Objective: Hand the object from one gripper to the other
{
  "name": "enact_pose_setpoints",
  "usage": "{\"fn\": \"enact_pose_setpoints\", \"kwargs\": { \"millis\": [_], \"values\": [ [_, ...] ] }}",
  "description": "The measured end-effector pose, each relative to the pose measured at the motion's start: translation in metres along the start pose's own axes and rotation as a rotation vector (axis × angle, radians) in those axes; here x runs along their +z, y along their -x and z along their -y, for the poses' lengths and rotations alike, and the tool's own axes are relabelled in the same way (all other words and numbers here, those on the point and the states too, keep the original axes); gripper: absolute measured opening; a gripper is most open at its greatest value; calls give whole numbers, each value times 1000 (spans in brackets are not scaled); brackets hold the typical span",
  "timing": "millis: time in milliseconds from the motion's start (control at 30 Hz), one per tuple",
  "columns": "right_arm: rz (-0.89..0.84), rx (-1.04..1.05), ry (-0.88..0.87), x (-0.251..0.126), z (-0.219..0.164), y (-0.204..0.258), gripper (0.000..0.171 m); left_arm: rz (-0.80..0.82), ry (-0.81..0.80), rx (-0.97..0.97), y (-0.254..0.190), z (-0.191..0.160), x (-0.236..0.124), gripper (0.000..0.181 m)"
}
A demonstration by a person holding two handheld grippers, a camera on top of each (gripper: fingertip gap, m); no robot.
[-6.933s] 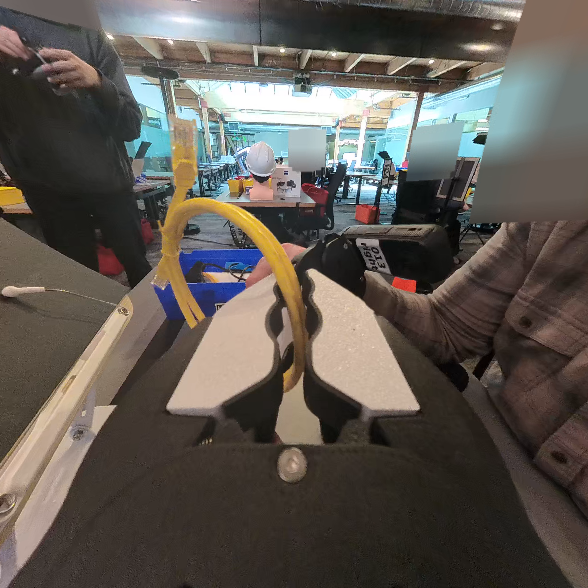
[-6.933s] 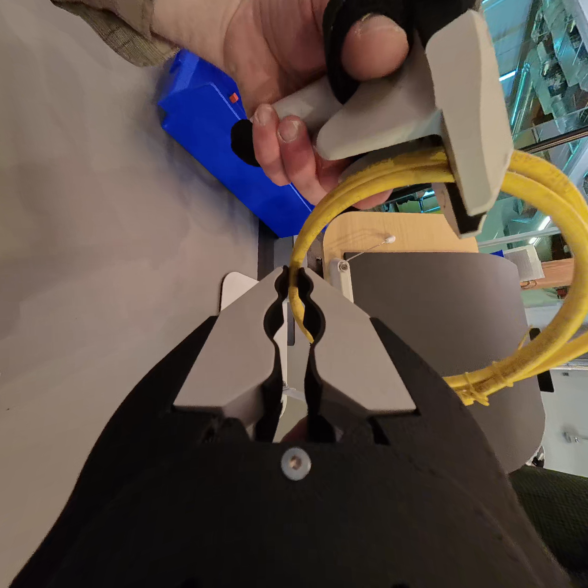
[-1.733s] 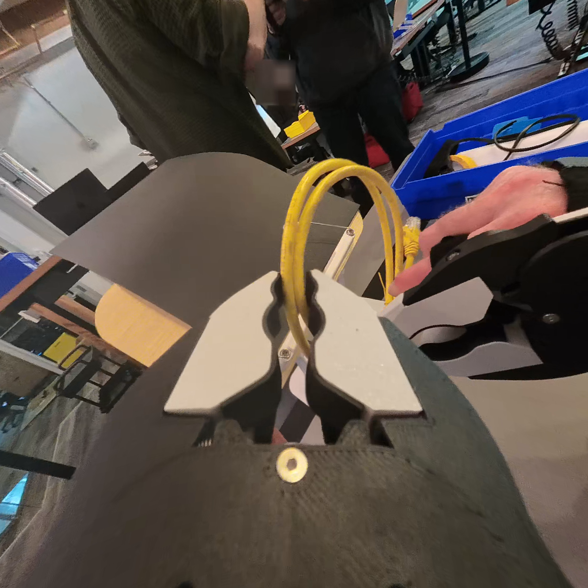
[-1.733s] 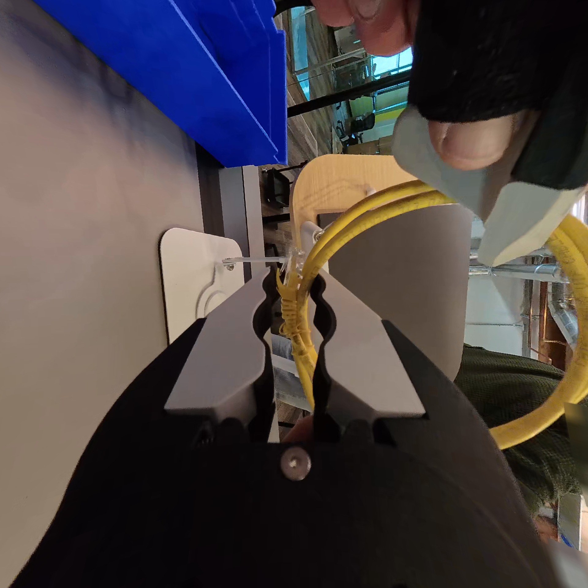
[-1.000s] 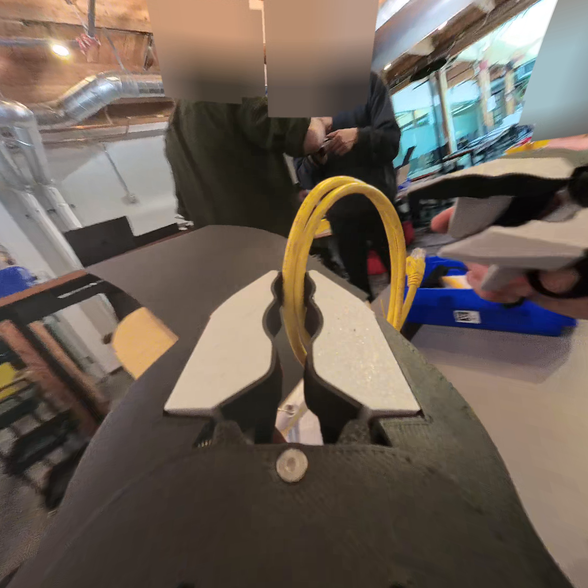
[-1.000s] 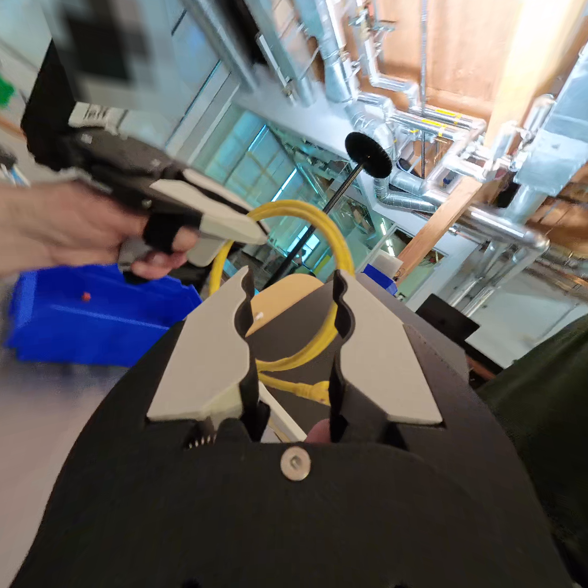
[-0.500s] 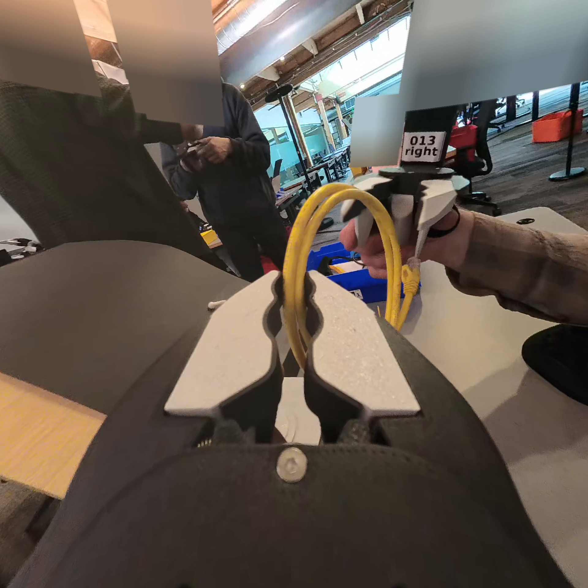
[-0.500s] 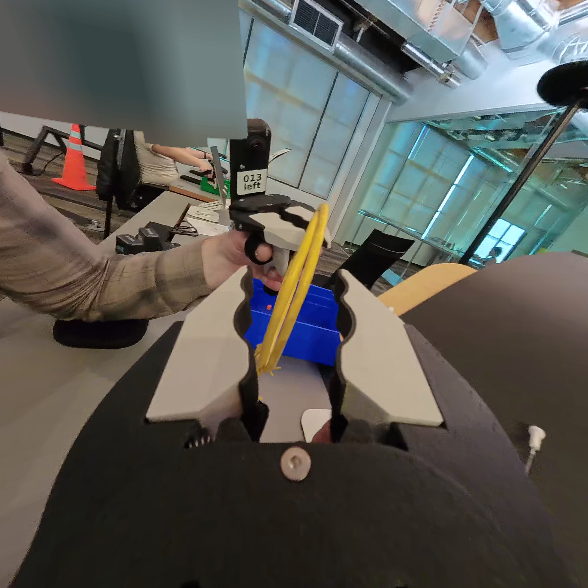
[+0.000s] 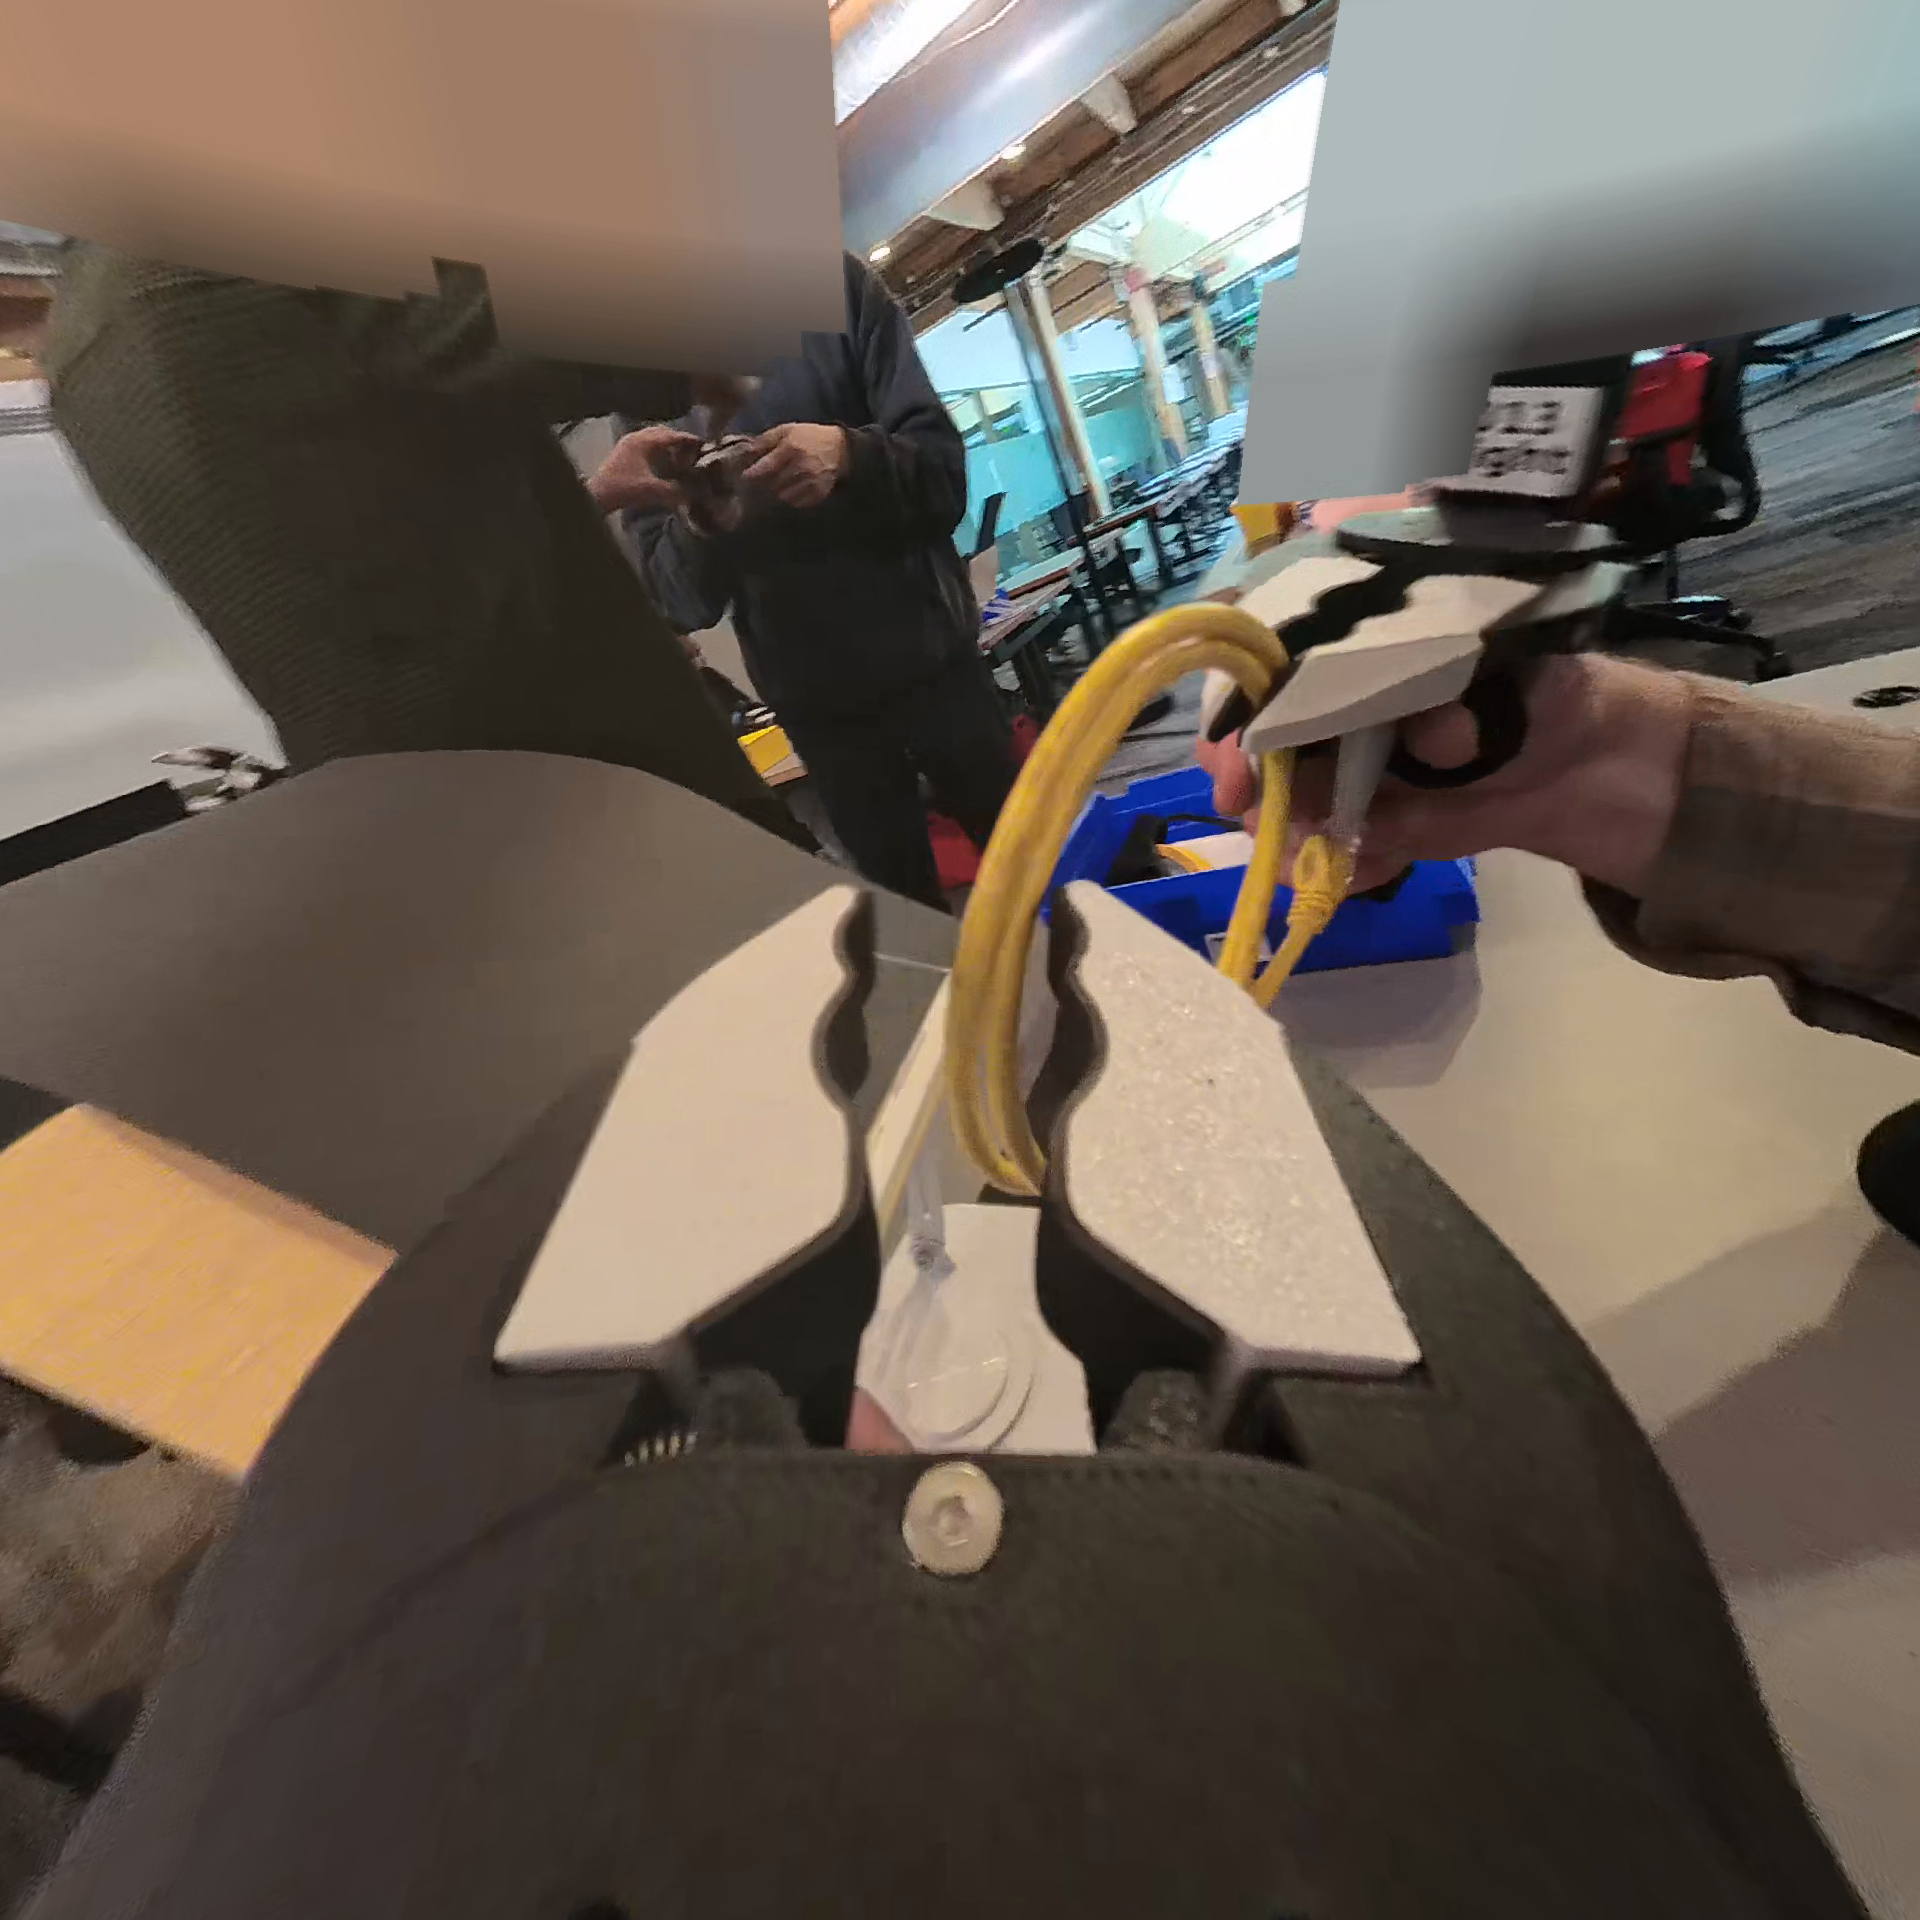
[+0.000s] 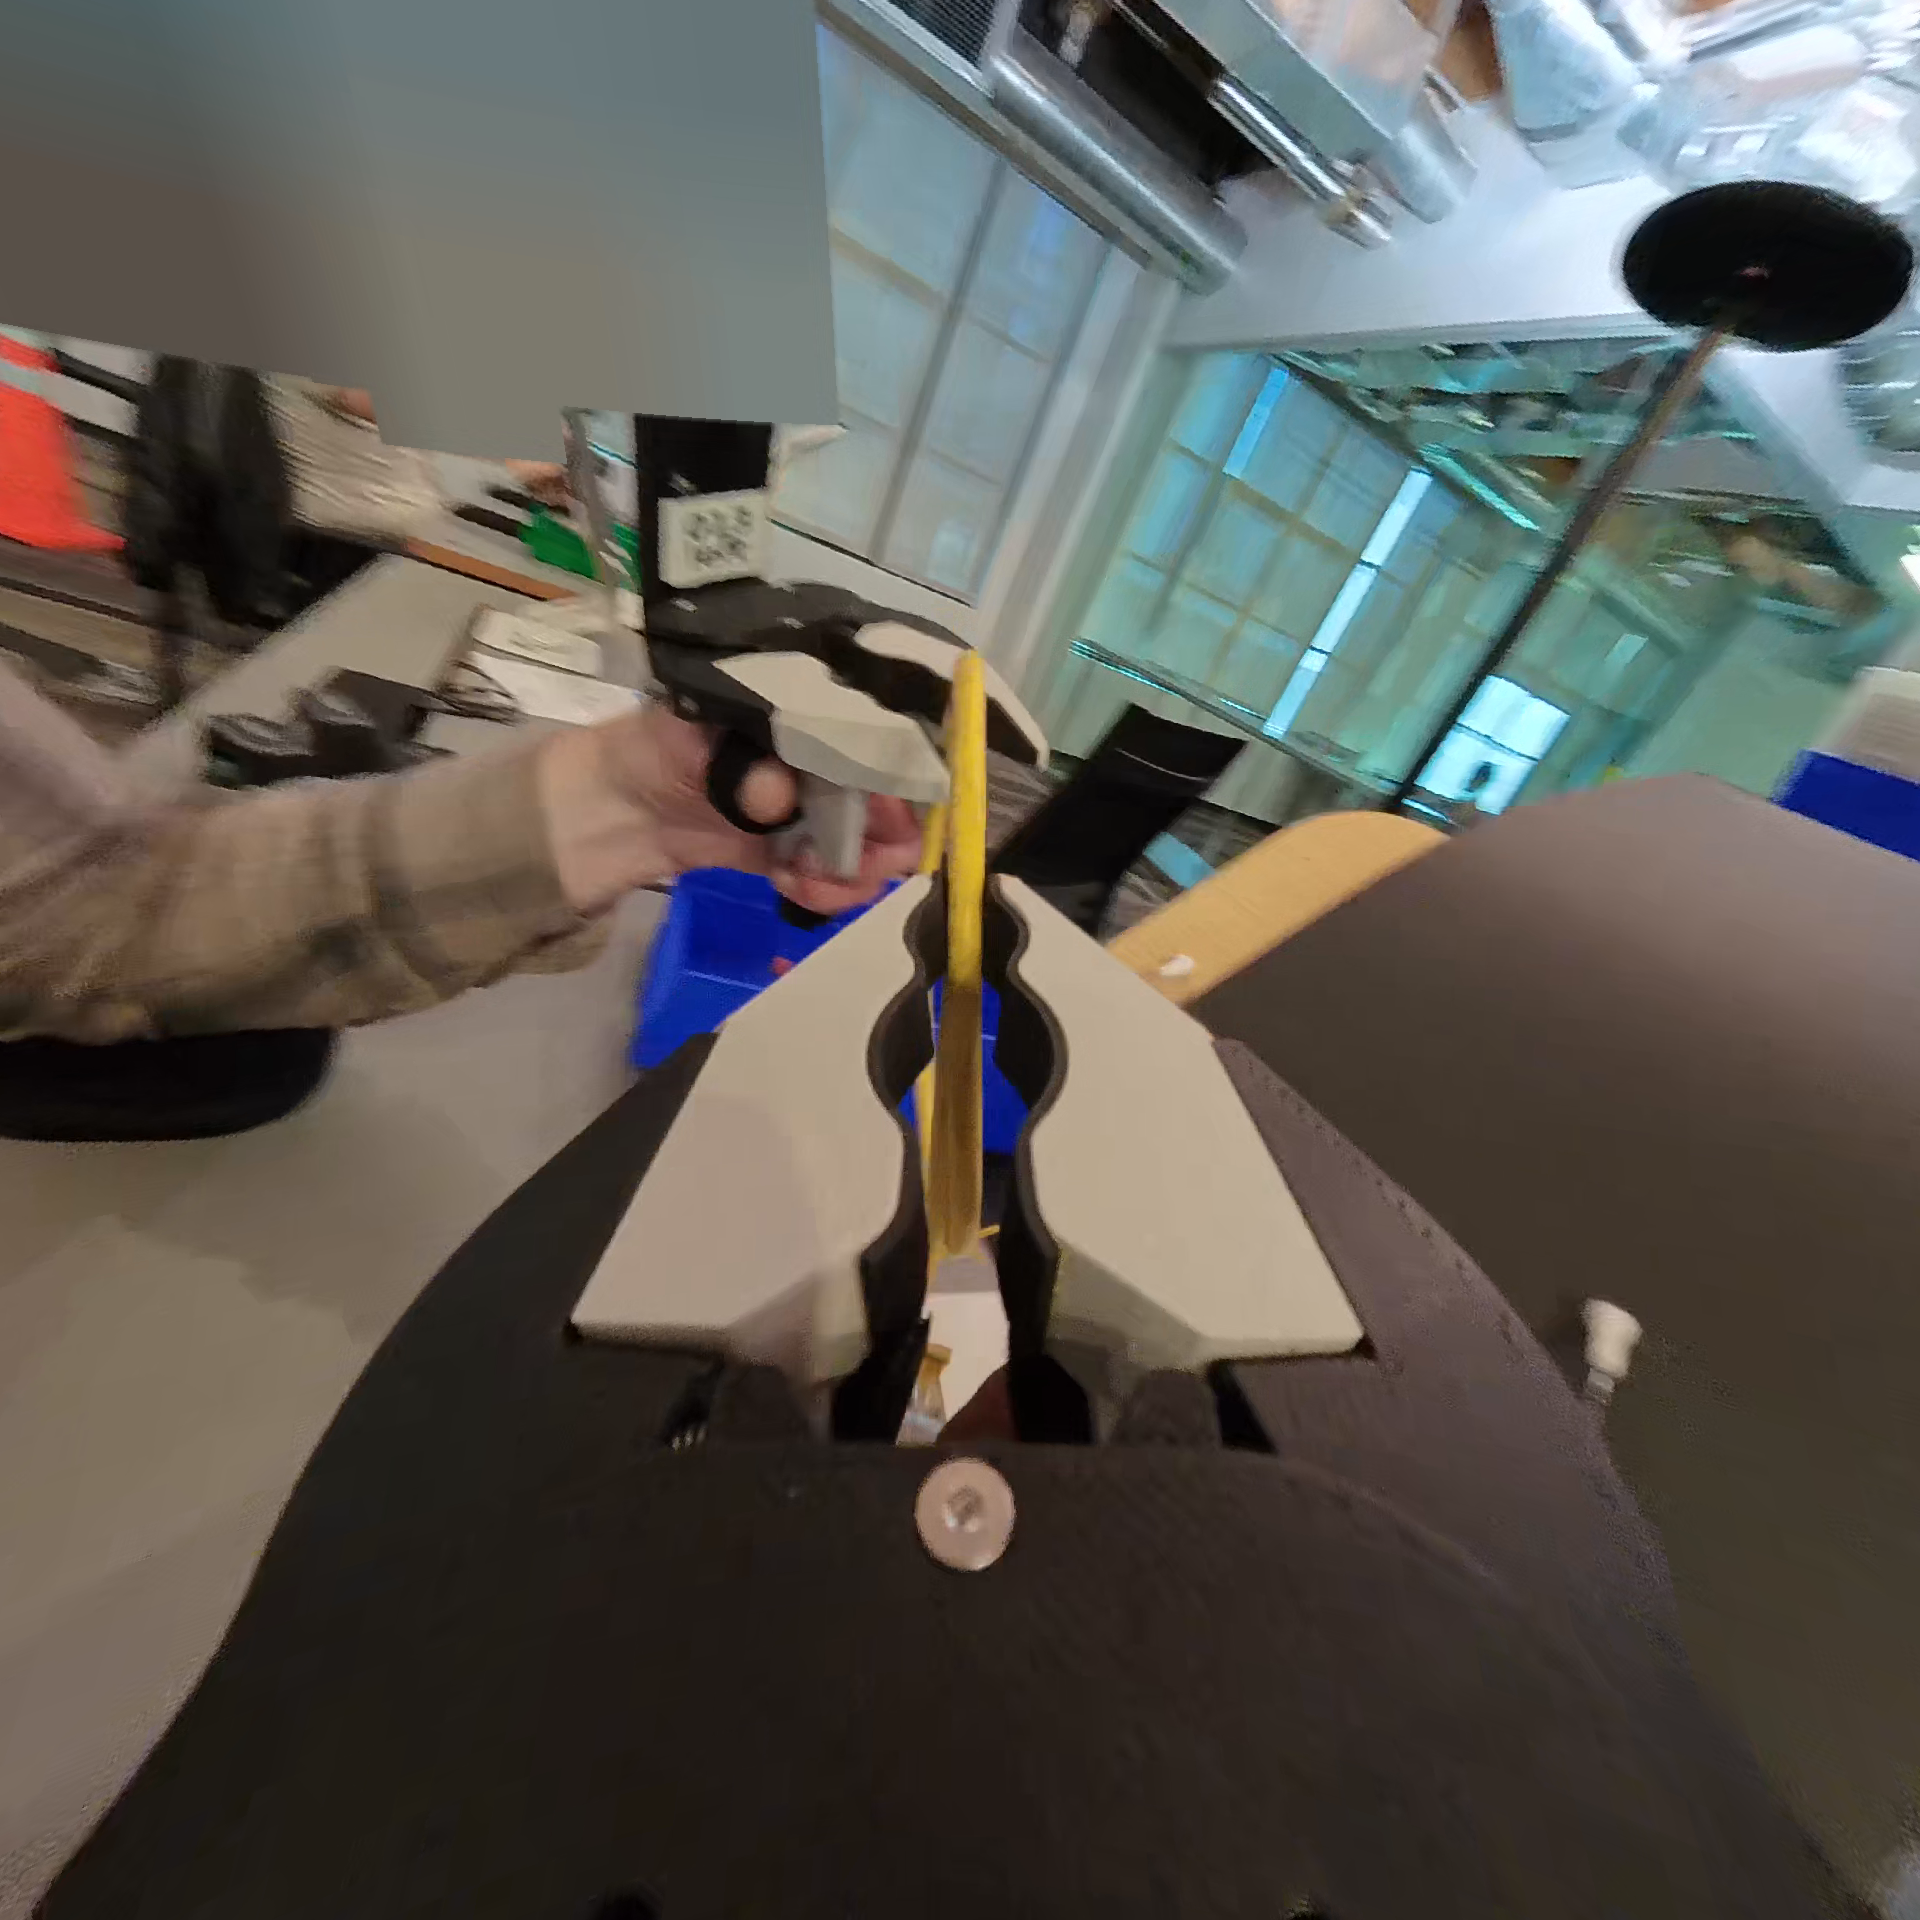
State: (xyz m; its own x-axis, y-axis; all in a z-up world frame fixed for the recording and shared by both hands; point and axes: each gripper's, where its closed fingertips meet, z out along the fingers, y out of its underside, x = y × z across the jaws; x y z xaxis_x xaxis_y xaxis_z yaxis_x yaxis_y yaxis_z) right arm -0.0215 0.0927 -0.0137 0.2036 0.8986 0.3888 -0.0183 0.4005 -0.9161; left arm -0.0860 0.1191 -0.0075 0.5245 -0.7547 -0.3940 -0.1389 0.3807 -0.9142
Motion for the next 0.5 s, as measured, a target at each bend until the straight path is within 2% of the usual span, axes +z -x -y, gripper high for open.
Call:
{"fn": "enact_pose_setpoints", "kwargs": {
  "millis": [67, 100, 167, 200, 267, 300, 433, 500],
  "values": [
    [-114, -84, 46, 1, -3, -14, 2, 80, 33, -35, 16, -1, -4, 39],
    [-184, -142, 69, 1, -4, -22, 2, 99, 57, -70, 22, -3, -6, 34],
    [-306, -236, 93, 1, -3, -35, 2, 28, 88, -177, 17, -6, -10, 29],
    [-359, -278, 89, 2, 0, -39, 2, -66, 78, -261, 6, -3, -11, 31],
    [-428, -392, 73, 4, 5, -40, 2, -226, -7, -452, -11, 13, -11, 37],
    [-449, -451, 52, 7, 8, -37, 2, -250, -60, -524, -12, 20, -8, 37],
    [-477, -666, 36, 25, 8, -18, 2, -294, -183, -700, -17, 31, 7, 60],
    [-468, -740, 54, 36, 1, -9, 2, -273, -262, -766, -11, 37, 9, 60]
  ]
}}
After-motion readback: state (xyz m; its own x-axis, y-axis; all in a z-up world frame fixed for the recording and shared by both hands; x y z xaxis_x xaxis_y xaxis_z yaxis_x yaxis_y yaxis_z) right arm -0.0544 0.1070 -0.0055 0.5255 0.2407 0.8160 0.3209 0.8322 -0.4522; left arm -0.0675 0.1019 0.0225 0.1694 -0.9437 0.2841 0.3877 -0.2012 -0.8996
